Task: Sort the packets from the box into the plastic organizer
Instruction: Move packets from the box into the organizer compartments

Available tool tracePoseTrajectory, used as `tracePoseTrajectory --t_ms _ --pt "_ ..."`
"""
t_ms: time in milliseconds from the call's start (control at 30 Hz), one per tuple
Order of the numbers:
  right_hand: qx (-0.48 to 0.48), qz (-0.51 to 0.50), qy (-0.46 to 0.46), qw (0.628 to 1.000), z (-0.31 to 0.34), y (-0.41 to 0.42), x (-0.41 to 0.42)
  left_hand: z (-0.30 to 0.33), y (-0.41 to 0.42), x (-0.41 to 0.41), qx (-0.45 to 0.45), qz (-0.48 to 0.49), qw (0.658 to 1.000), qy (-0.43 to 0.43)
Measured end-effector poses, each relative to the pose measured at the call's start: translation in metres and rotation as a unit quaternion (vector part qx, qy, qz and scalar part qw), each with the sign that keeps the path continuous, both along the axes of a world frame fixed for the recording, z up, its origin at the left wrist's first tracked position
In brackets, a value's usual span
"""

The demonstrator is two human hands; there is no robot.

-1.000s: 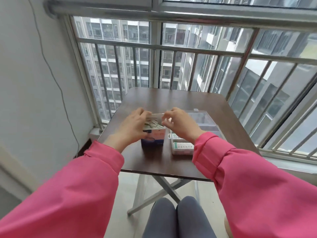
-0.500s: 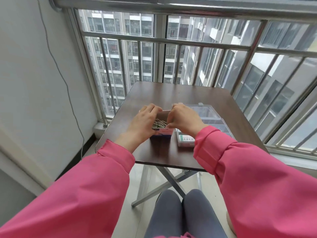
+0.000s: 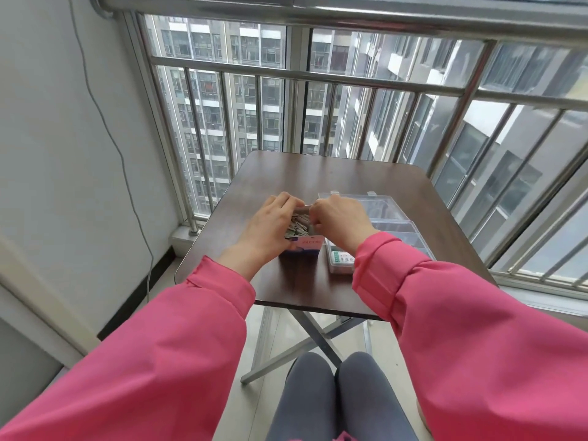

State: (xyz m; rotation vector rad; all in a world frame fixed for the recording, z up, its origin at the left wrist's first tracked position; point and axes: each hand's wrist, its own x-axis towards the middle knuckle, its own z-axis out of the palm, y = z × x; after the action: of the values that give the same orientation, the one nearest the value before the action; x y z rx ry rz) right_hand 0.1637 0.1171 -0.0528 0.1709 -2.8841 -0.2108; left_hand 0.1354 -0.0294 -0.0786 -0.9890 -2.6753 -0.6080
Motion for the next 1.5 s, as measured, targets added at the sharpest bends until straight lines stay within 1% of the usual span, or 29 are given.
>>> tracePoseTrajectory --t_ms 67,133,200,267,300,333,500,567,600,700,800,900,967,1067,1133,1200,1300,1367,1400,1433,1467,1500 --pt "0.029 0.016 0.013 0.999 -0.001 0.0 0.002 0.0 0.001 -0.001 -0.002 0.001 1.0 -0.005" --pt "0.061 0.046 0.06 0.995 0.0 -0.001 0.004 0.001 0.002 -0.003 -0.004 0.0 1.0 -0.009" --pt "0.065 0.07 0.084 0.992 0.0 0.0 0.006 0.002 0.002 -0.004 -0.006 0.001 1.0 -0.014" --pt "0.065 0.079 0.061 0.993 -0.001 0.002 0.005 0.003 0.003 -0.005 -0.008 0.003 1.0 -0.019" --pt "0.066 0.069 0.031 0.995 -0.001 0.002 0.006 0.003 0.002 -0.006 -0.008 0.003 1.0 -0.02" --pt "0.065 0.068 0.023 0.995 0.0 0.003 0.006 0.004 0.002 -0.006 -0.006 0.002 1.0 -0.02" --pt "0.098 0.054 0.023 0.994 -0.002 0.001 -0.002 0.001 0.002 -0.008 -0.012 -0.004 1.0 -0.016" --pt "0.092 0.056 0.053 0.993 0.001 0.0 0.001 0.003 0.002 -0.009 -0.017 -0.007 1.0 -0.015" --pt "0.068 0.052 0.078 0.993 0.003 0.0 0.004 0.004 0.003 -0.01 -0.021 -0.008 1.0 -0.015" --pt "-0.03 0.03 0.074 0.996 0.003 0.004 0.009 0.005 0.004 -0.009 -0.029 -0.005 0.999 -0.015" --pt "-0.12 0.024 0.101 0.987 0.007 0.012 0.009 0.005 0.004 -0.012 -0.033 -0.006 0.999 -0.022" --pt "-0.224 0.038 0.071 0.971 0.009 0.018 0.007 0.007 0.005 -0.014 -0.036 -0.01 0.999 -0.025" --pt "-0.295 0.045 0.061 0.952 0.01 0.021 0.006 0.006 0.005 -0.015 -0.034 -0.01 0.999 -0.03" --pt "-0.368 0.04 0.084 0.925 0.014 0.022 0.007 0.006 0.005 -0.017 -0.033 -0.007 0.999 -0.035" --pt "-0.38 0.033 0.097 0.919 0.018 0.022 0.007 0.008 0.006 -0.018 -0.045 -0.003 0.998 -0.043" --pt "-0.368 0.029 0.113 0.923 0.021 0.023 0.006 0.01 0.007 -0.021 -0.065 0.004 0.997 -0.052" --pt "-0.338 -0.001 0.144 0.93 0.028 0.028 0.004 0.011 0.01 -0.026 -0.115 0.008 0.992 -0.057" --pt "-0.334 -0.021 0.158 0.929 0.031 0.032 0.005 0.011 0.011 -0.028 -0.148 0.019 0.987 -0.068" --pt "-0.349 -0.024 0.161 0.923 0.033 0.034 0.007 0.013 0.012 -0.027 -0.144 0.023 0.986 -0.076" --pt "-0.376 -0.024 0.163 0.912 0.035 0.035 0.009 0.015 0.014 -0.024 -0.115 0.021 0.99 -0.084" --pt "-0.413 -0.024 0.163 0.896 0.036 0.038 0.012 0.019 0.018 -0.021 -0.058 0.011 0.994 -0.095" --pt "-0.453 -0.023 0.157 0.877 0.037 0.04 0.015 0.024 0.022 -0.016 0.017 -0.004 0.993 -0.115"
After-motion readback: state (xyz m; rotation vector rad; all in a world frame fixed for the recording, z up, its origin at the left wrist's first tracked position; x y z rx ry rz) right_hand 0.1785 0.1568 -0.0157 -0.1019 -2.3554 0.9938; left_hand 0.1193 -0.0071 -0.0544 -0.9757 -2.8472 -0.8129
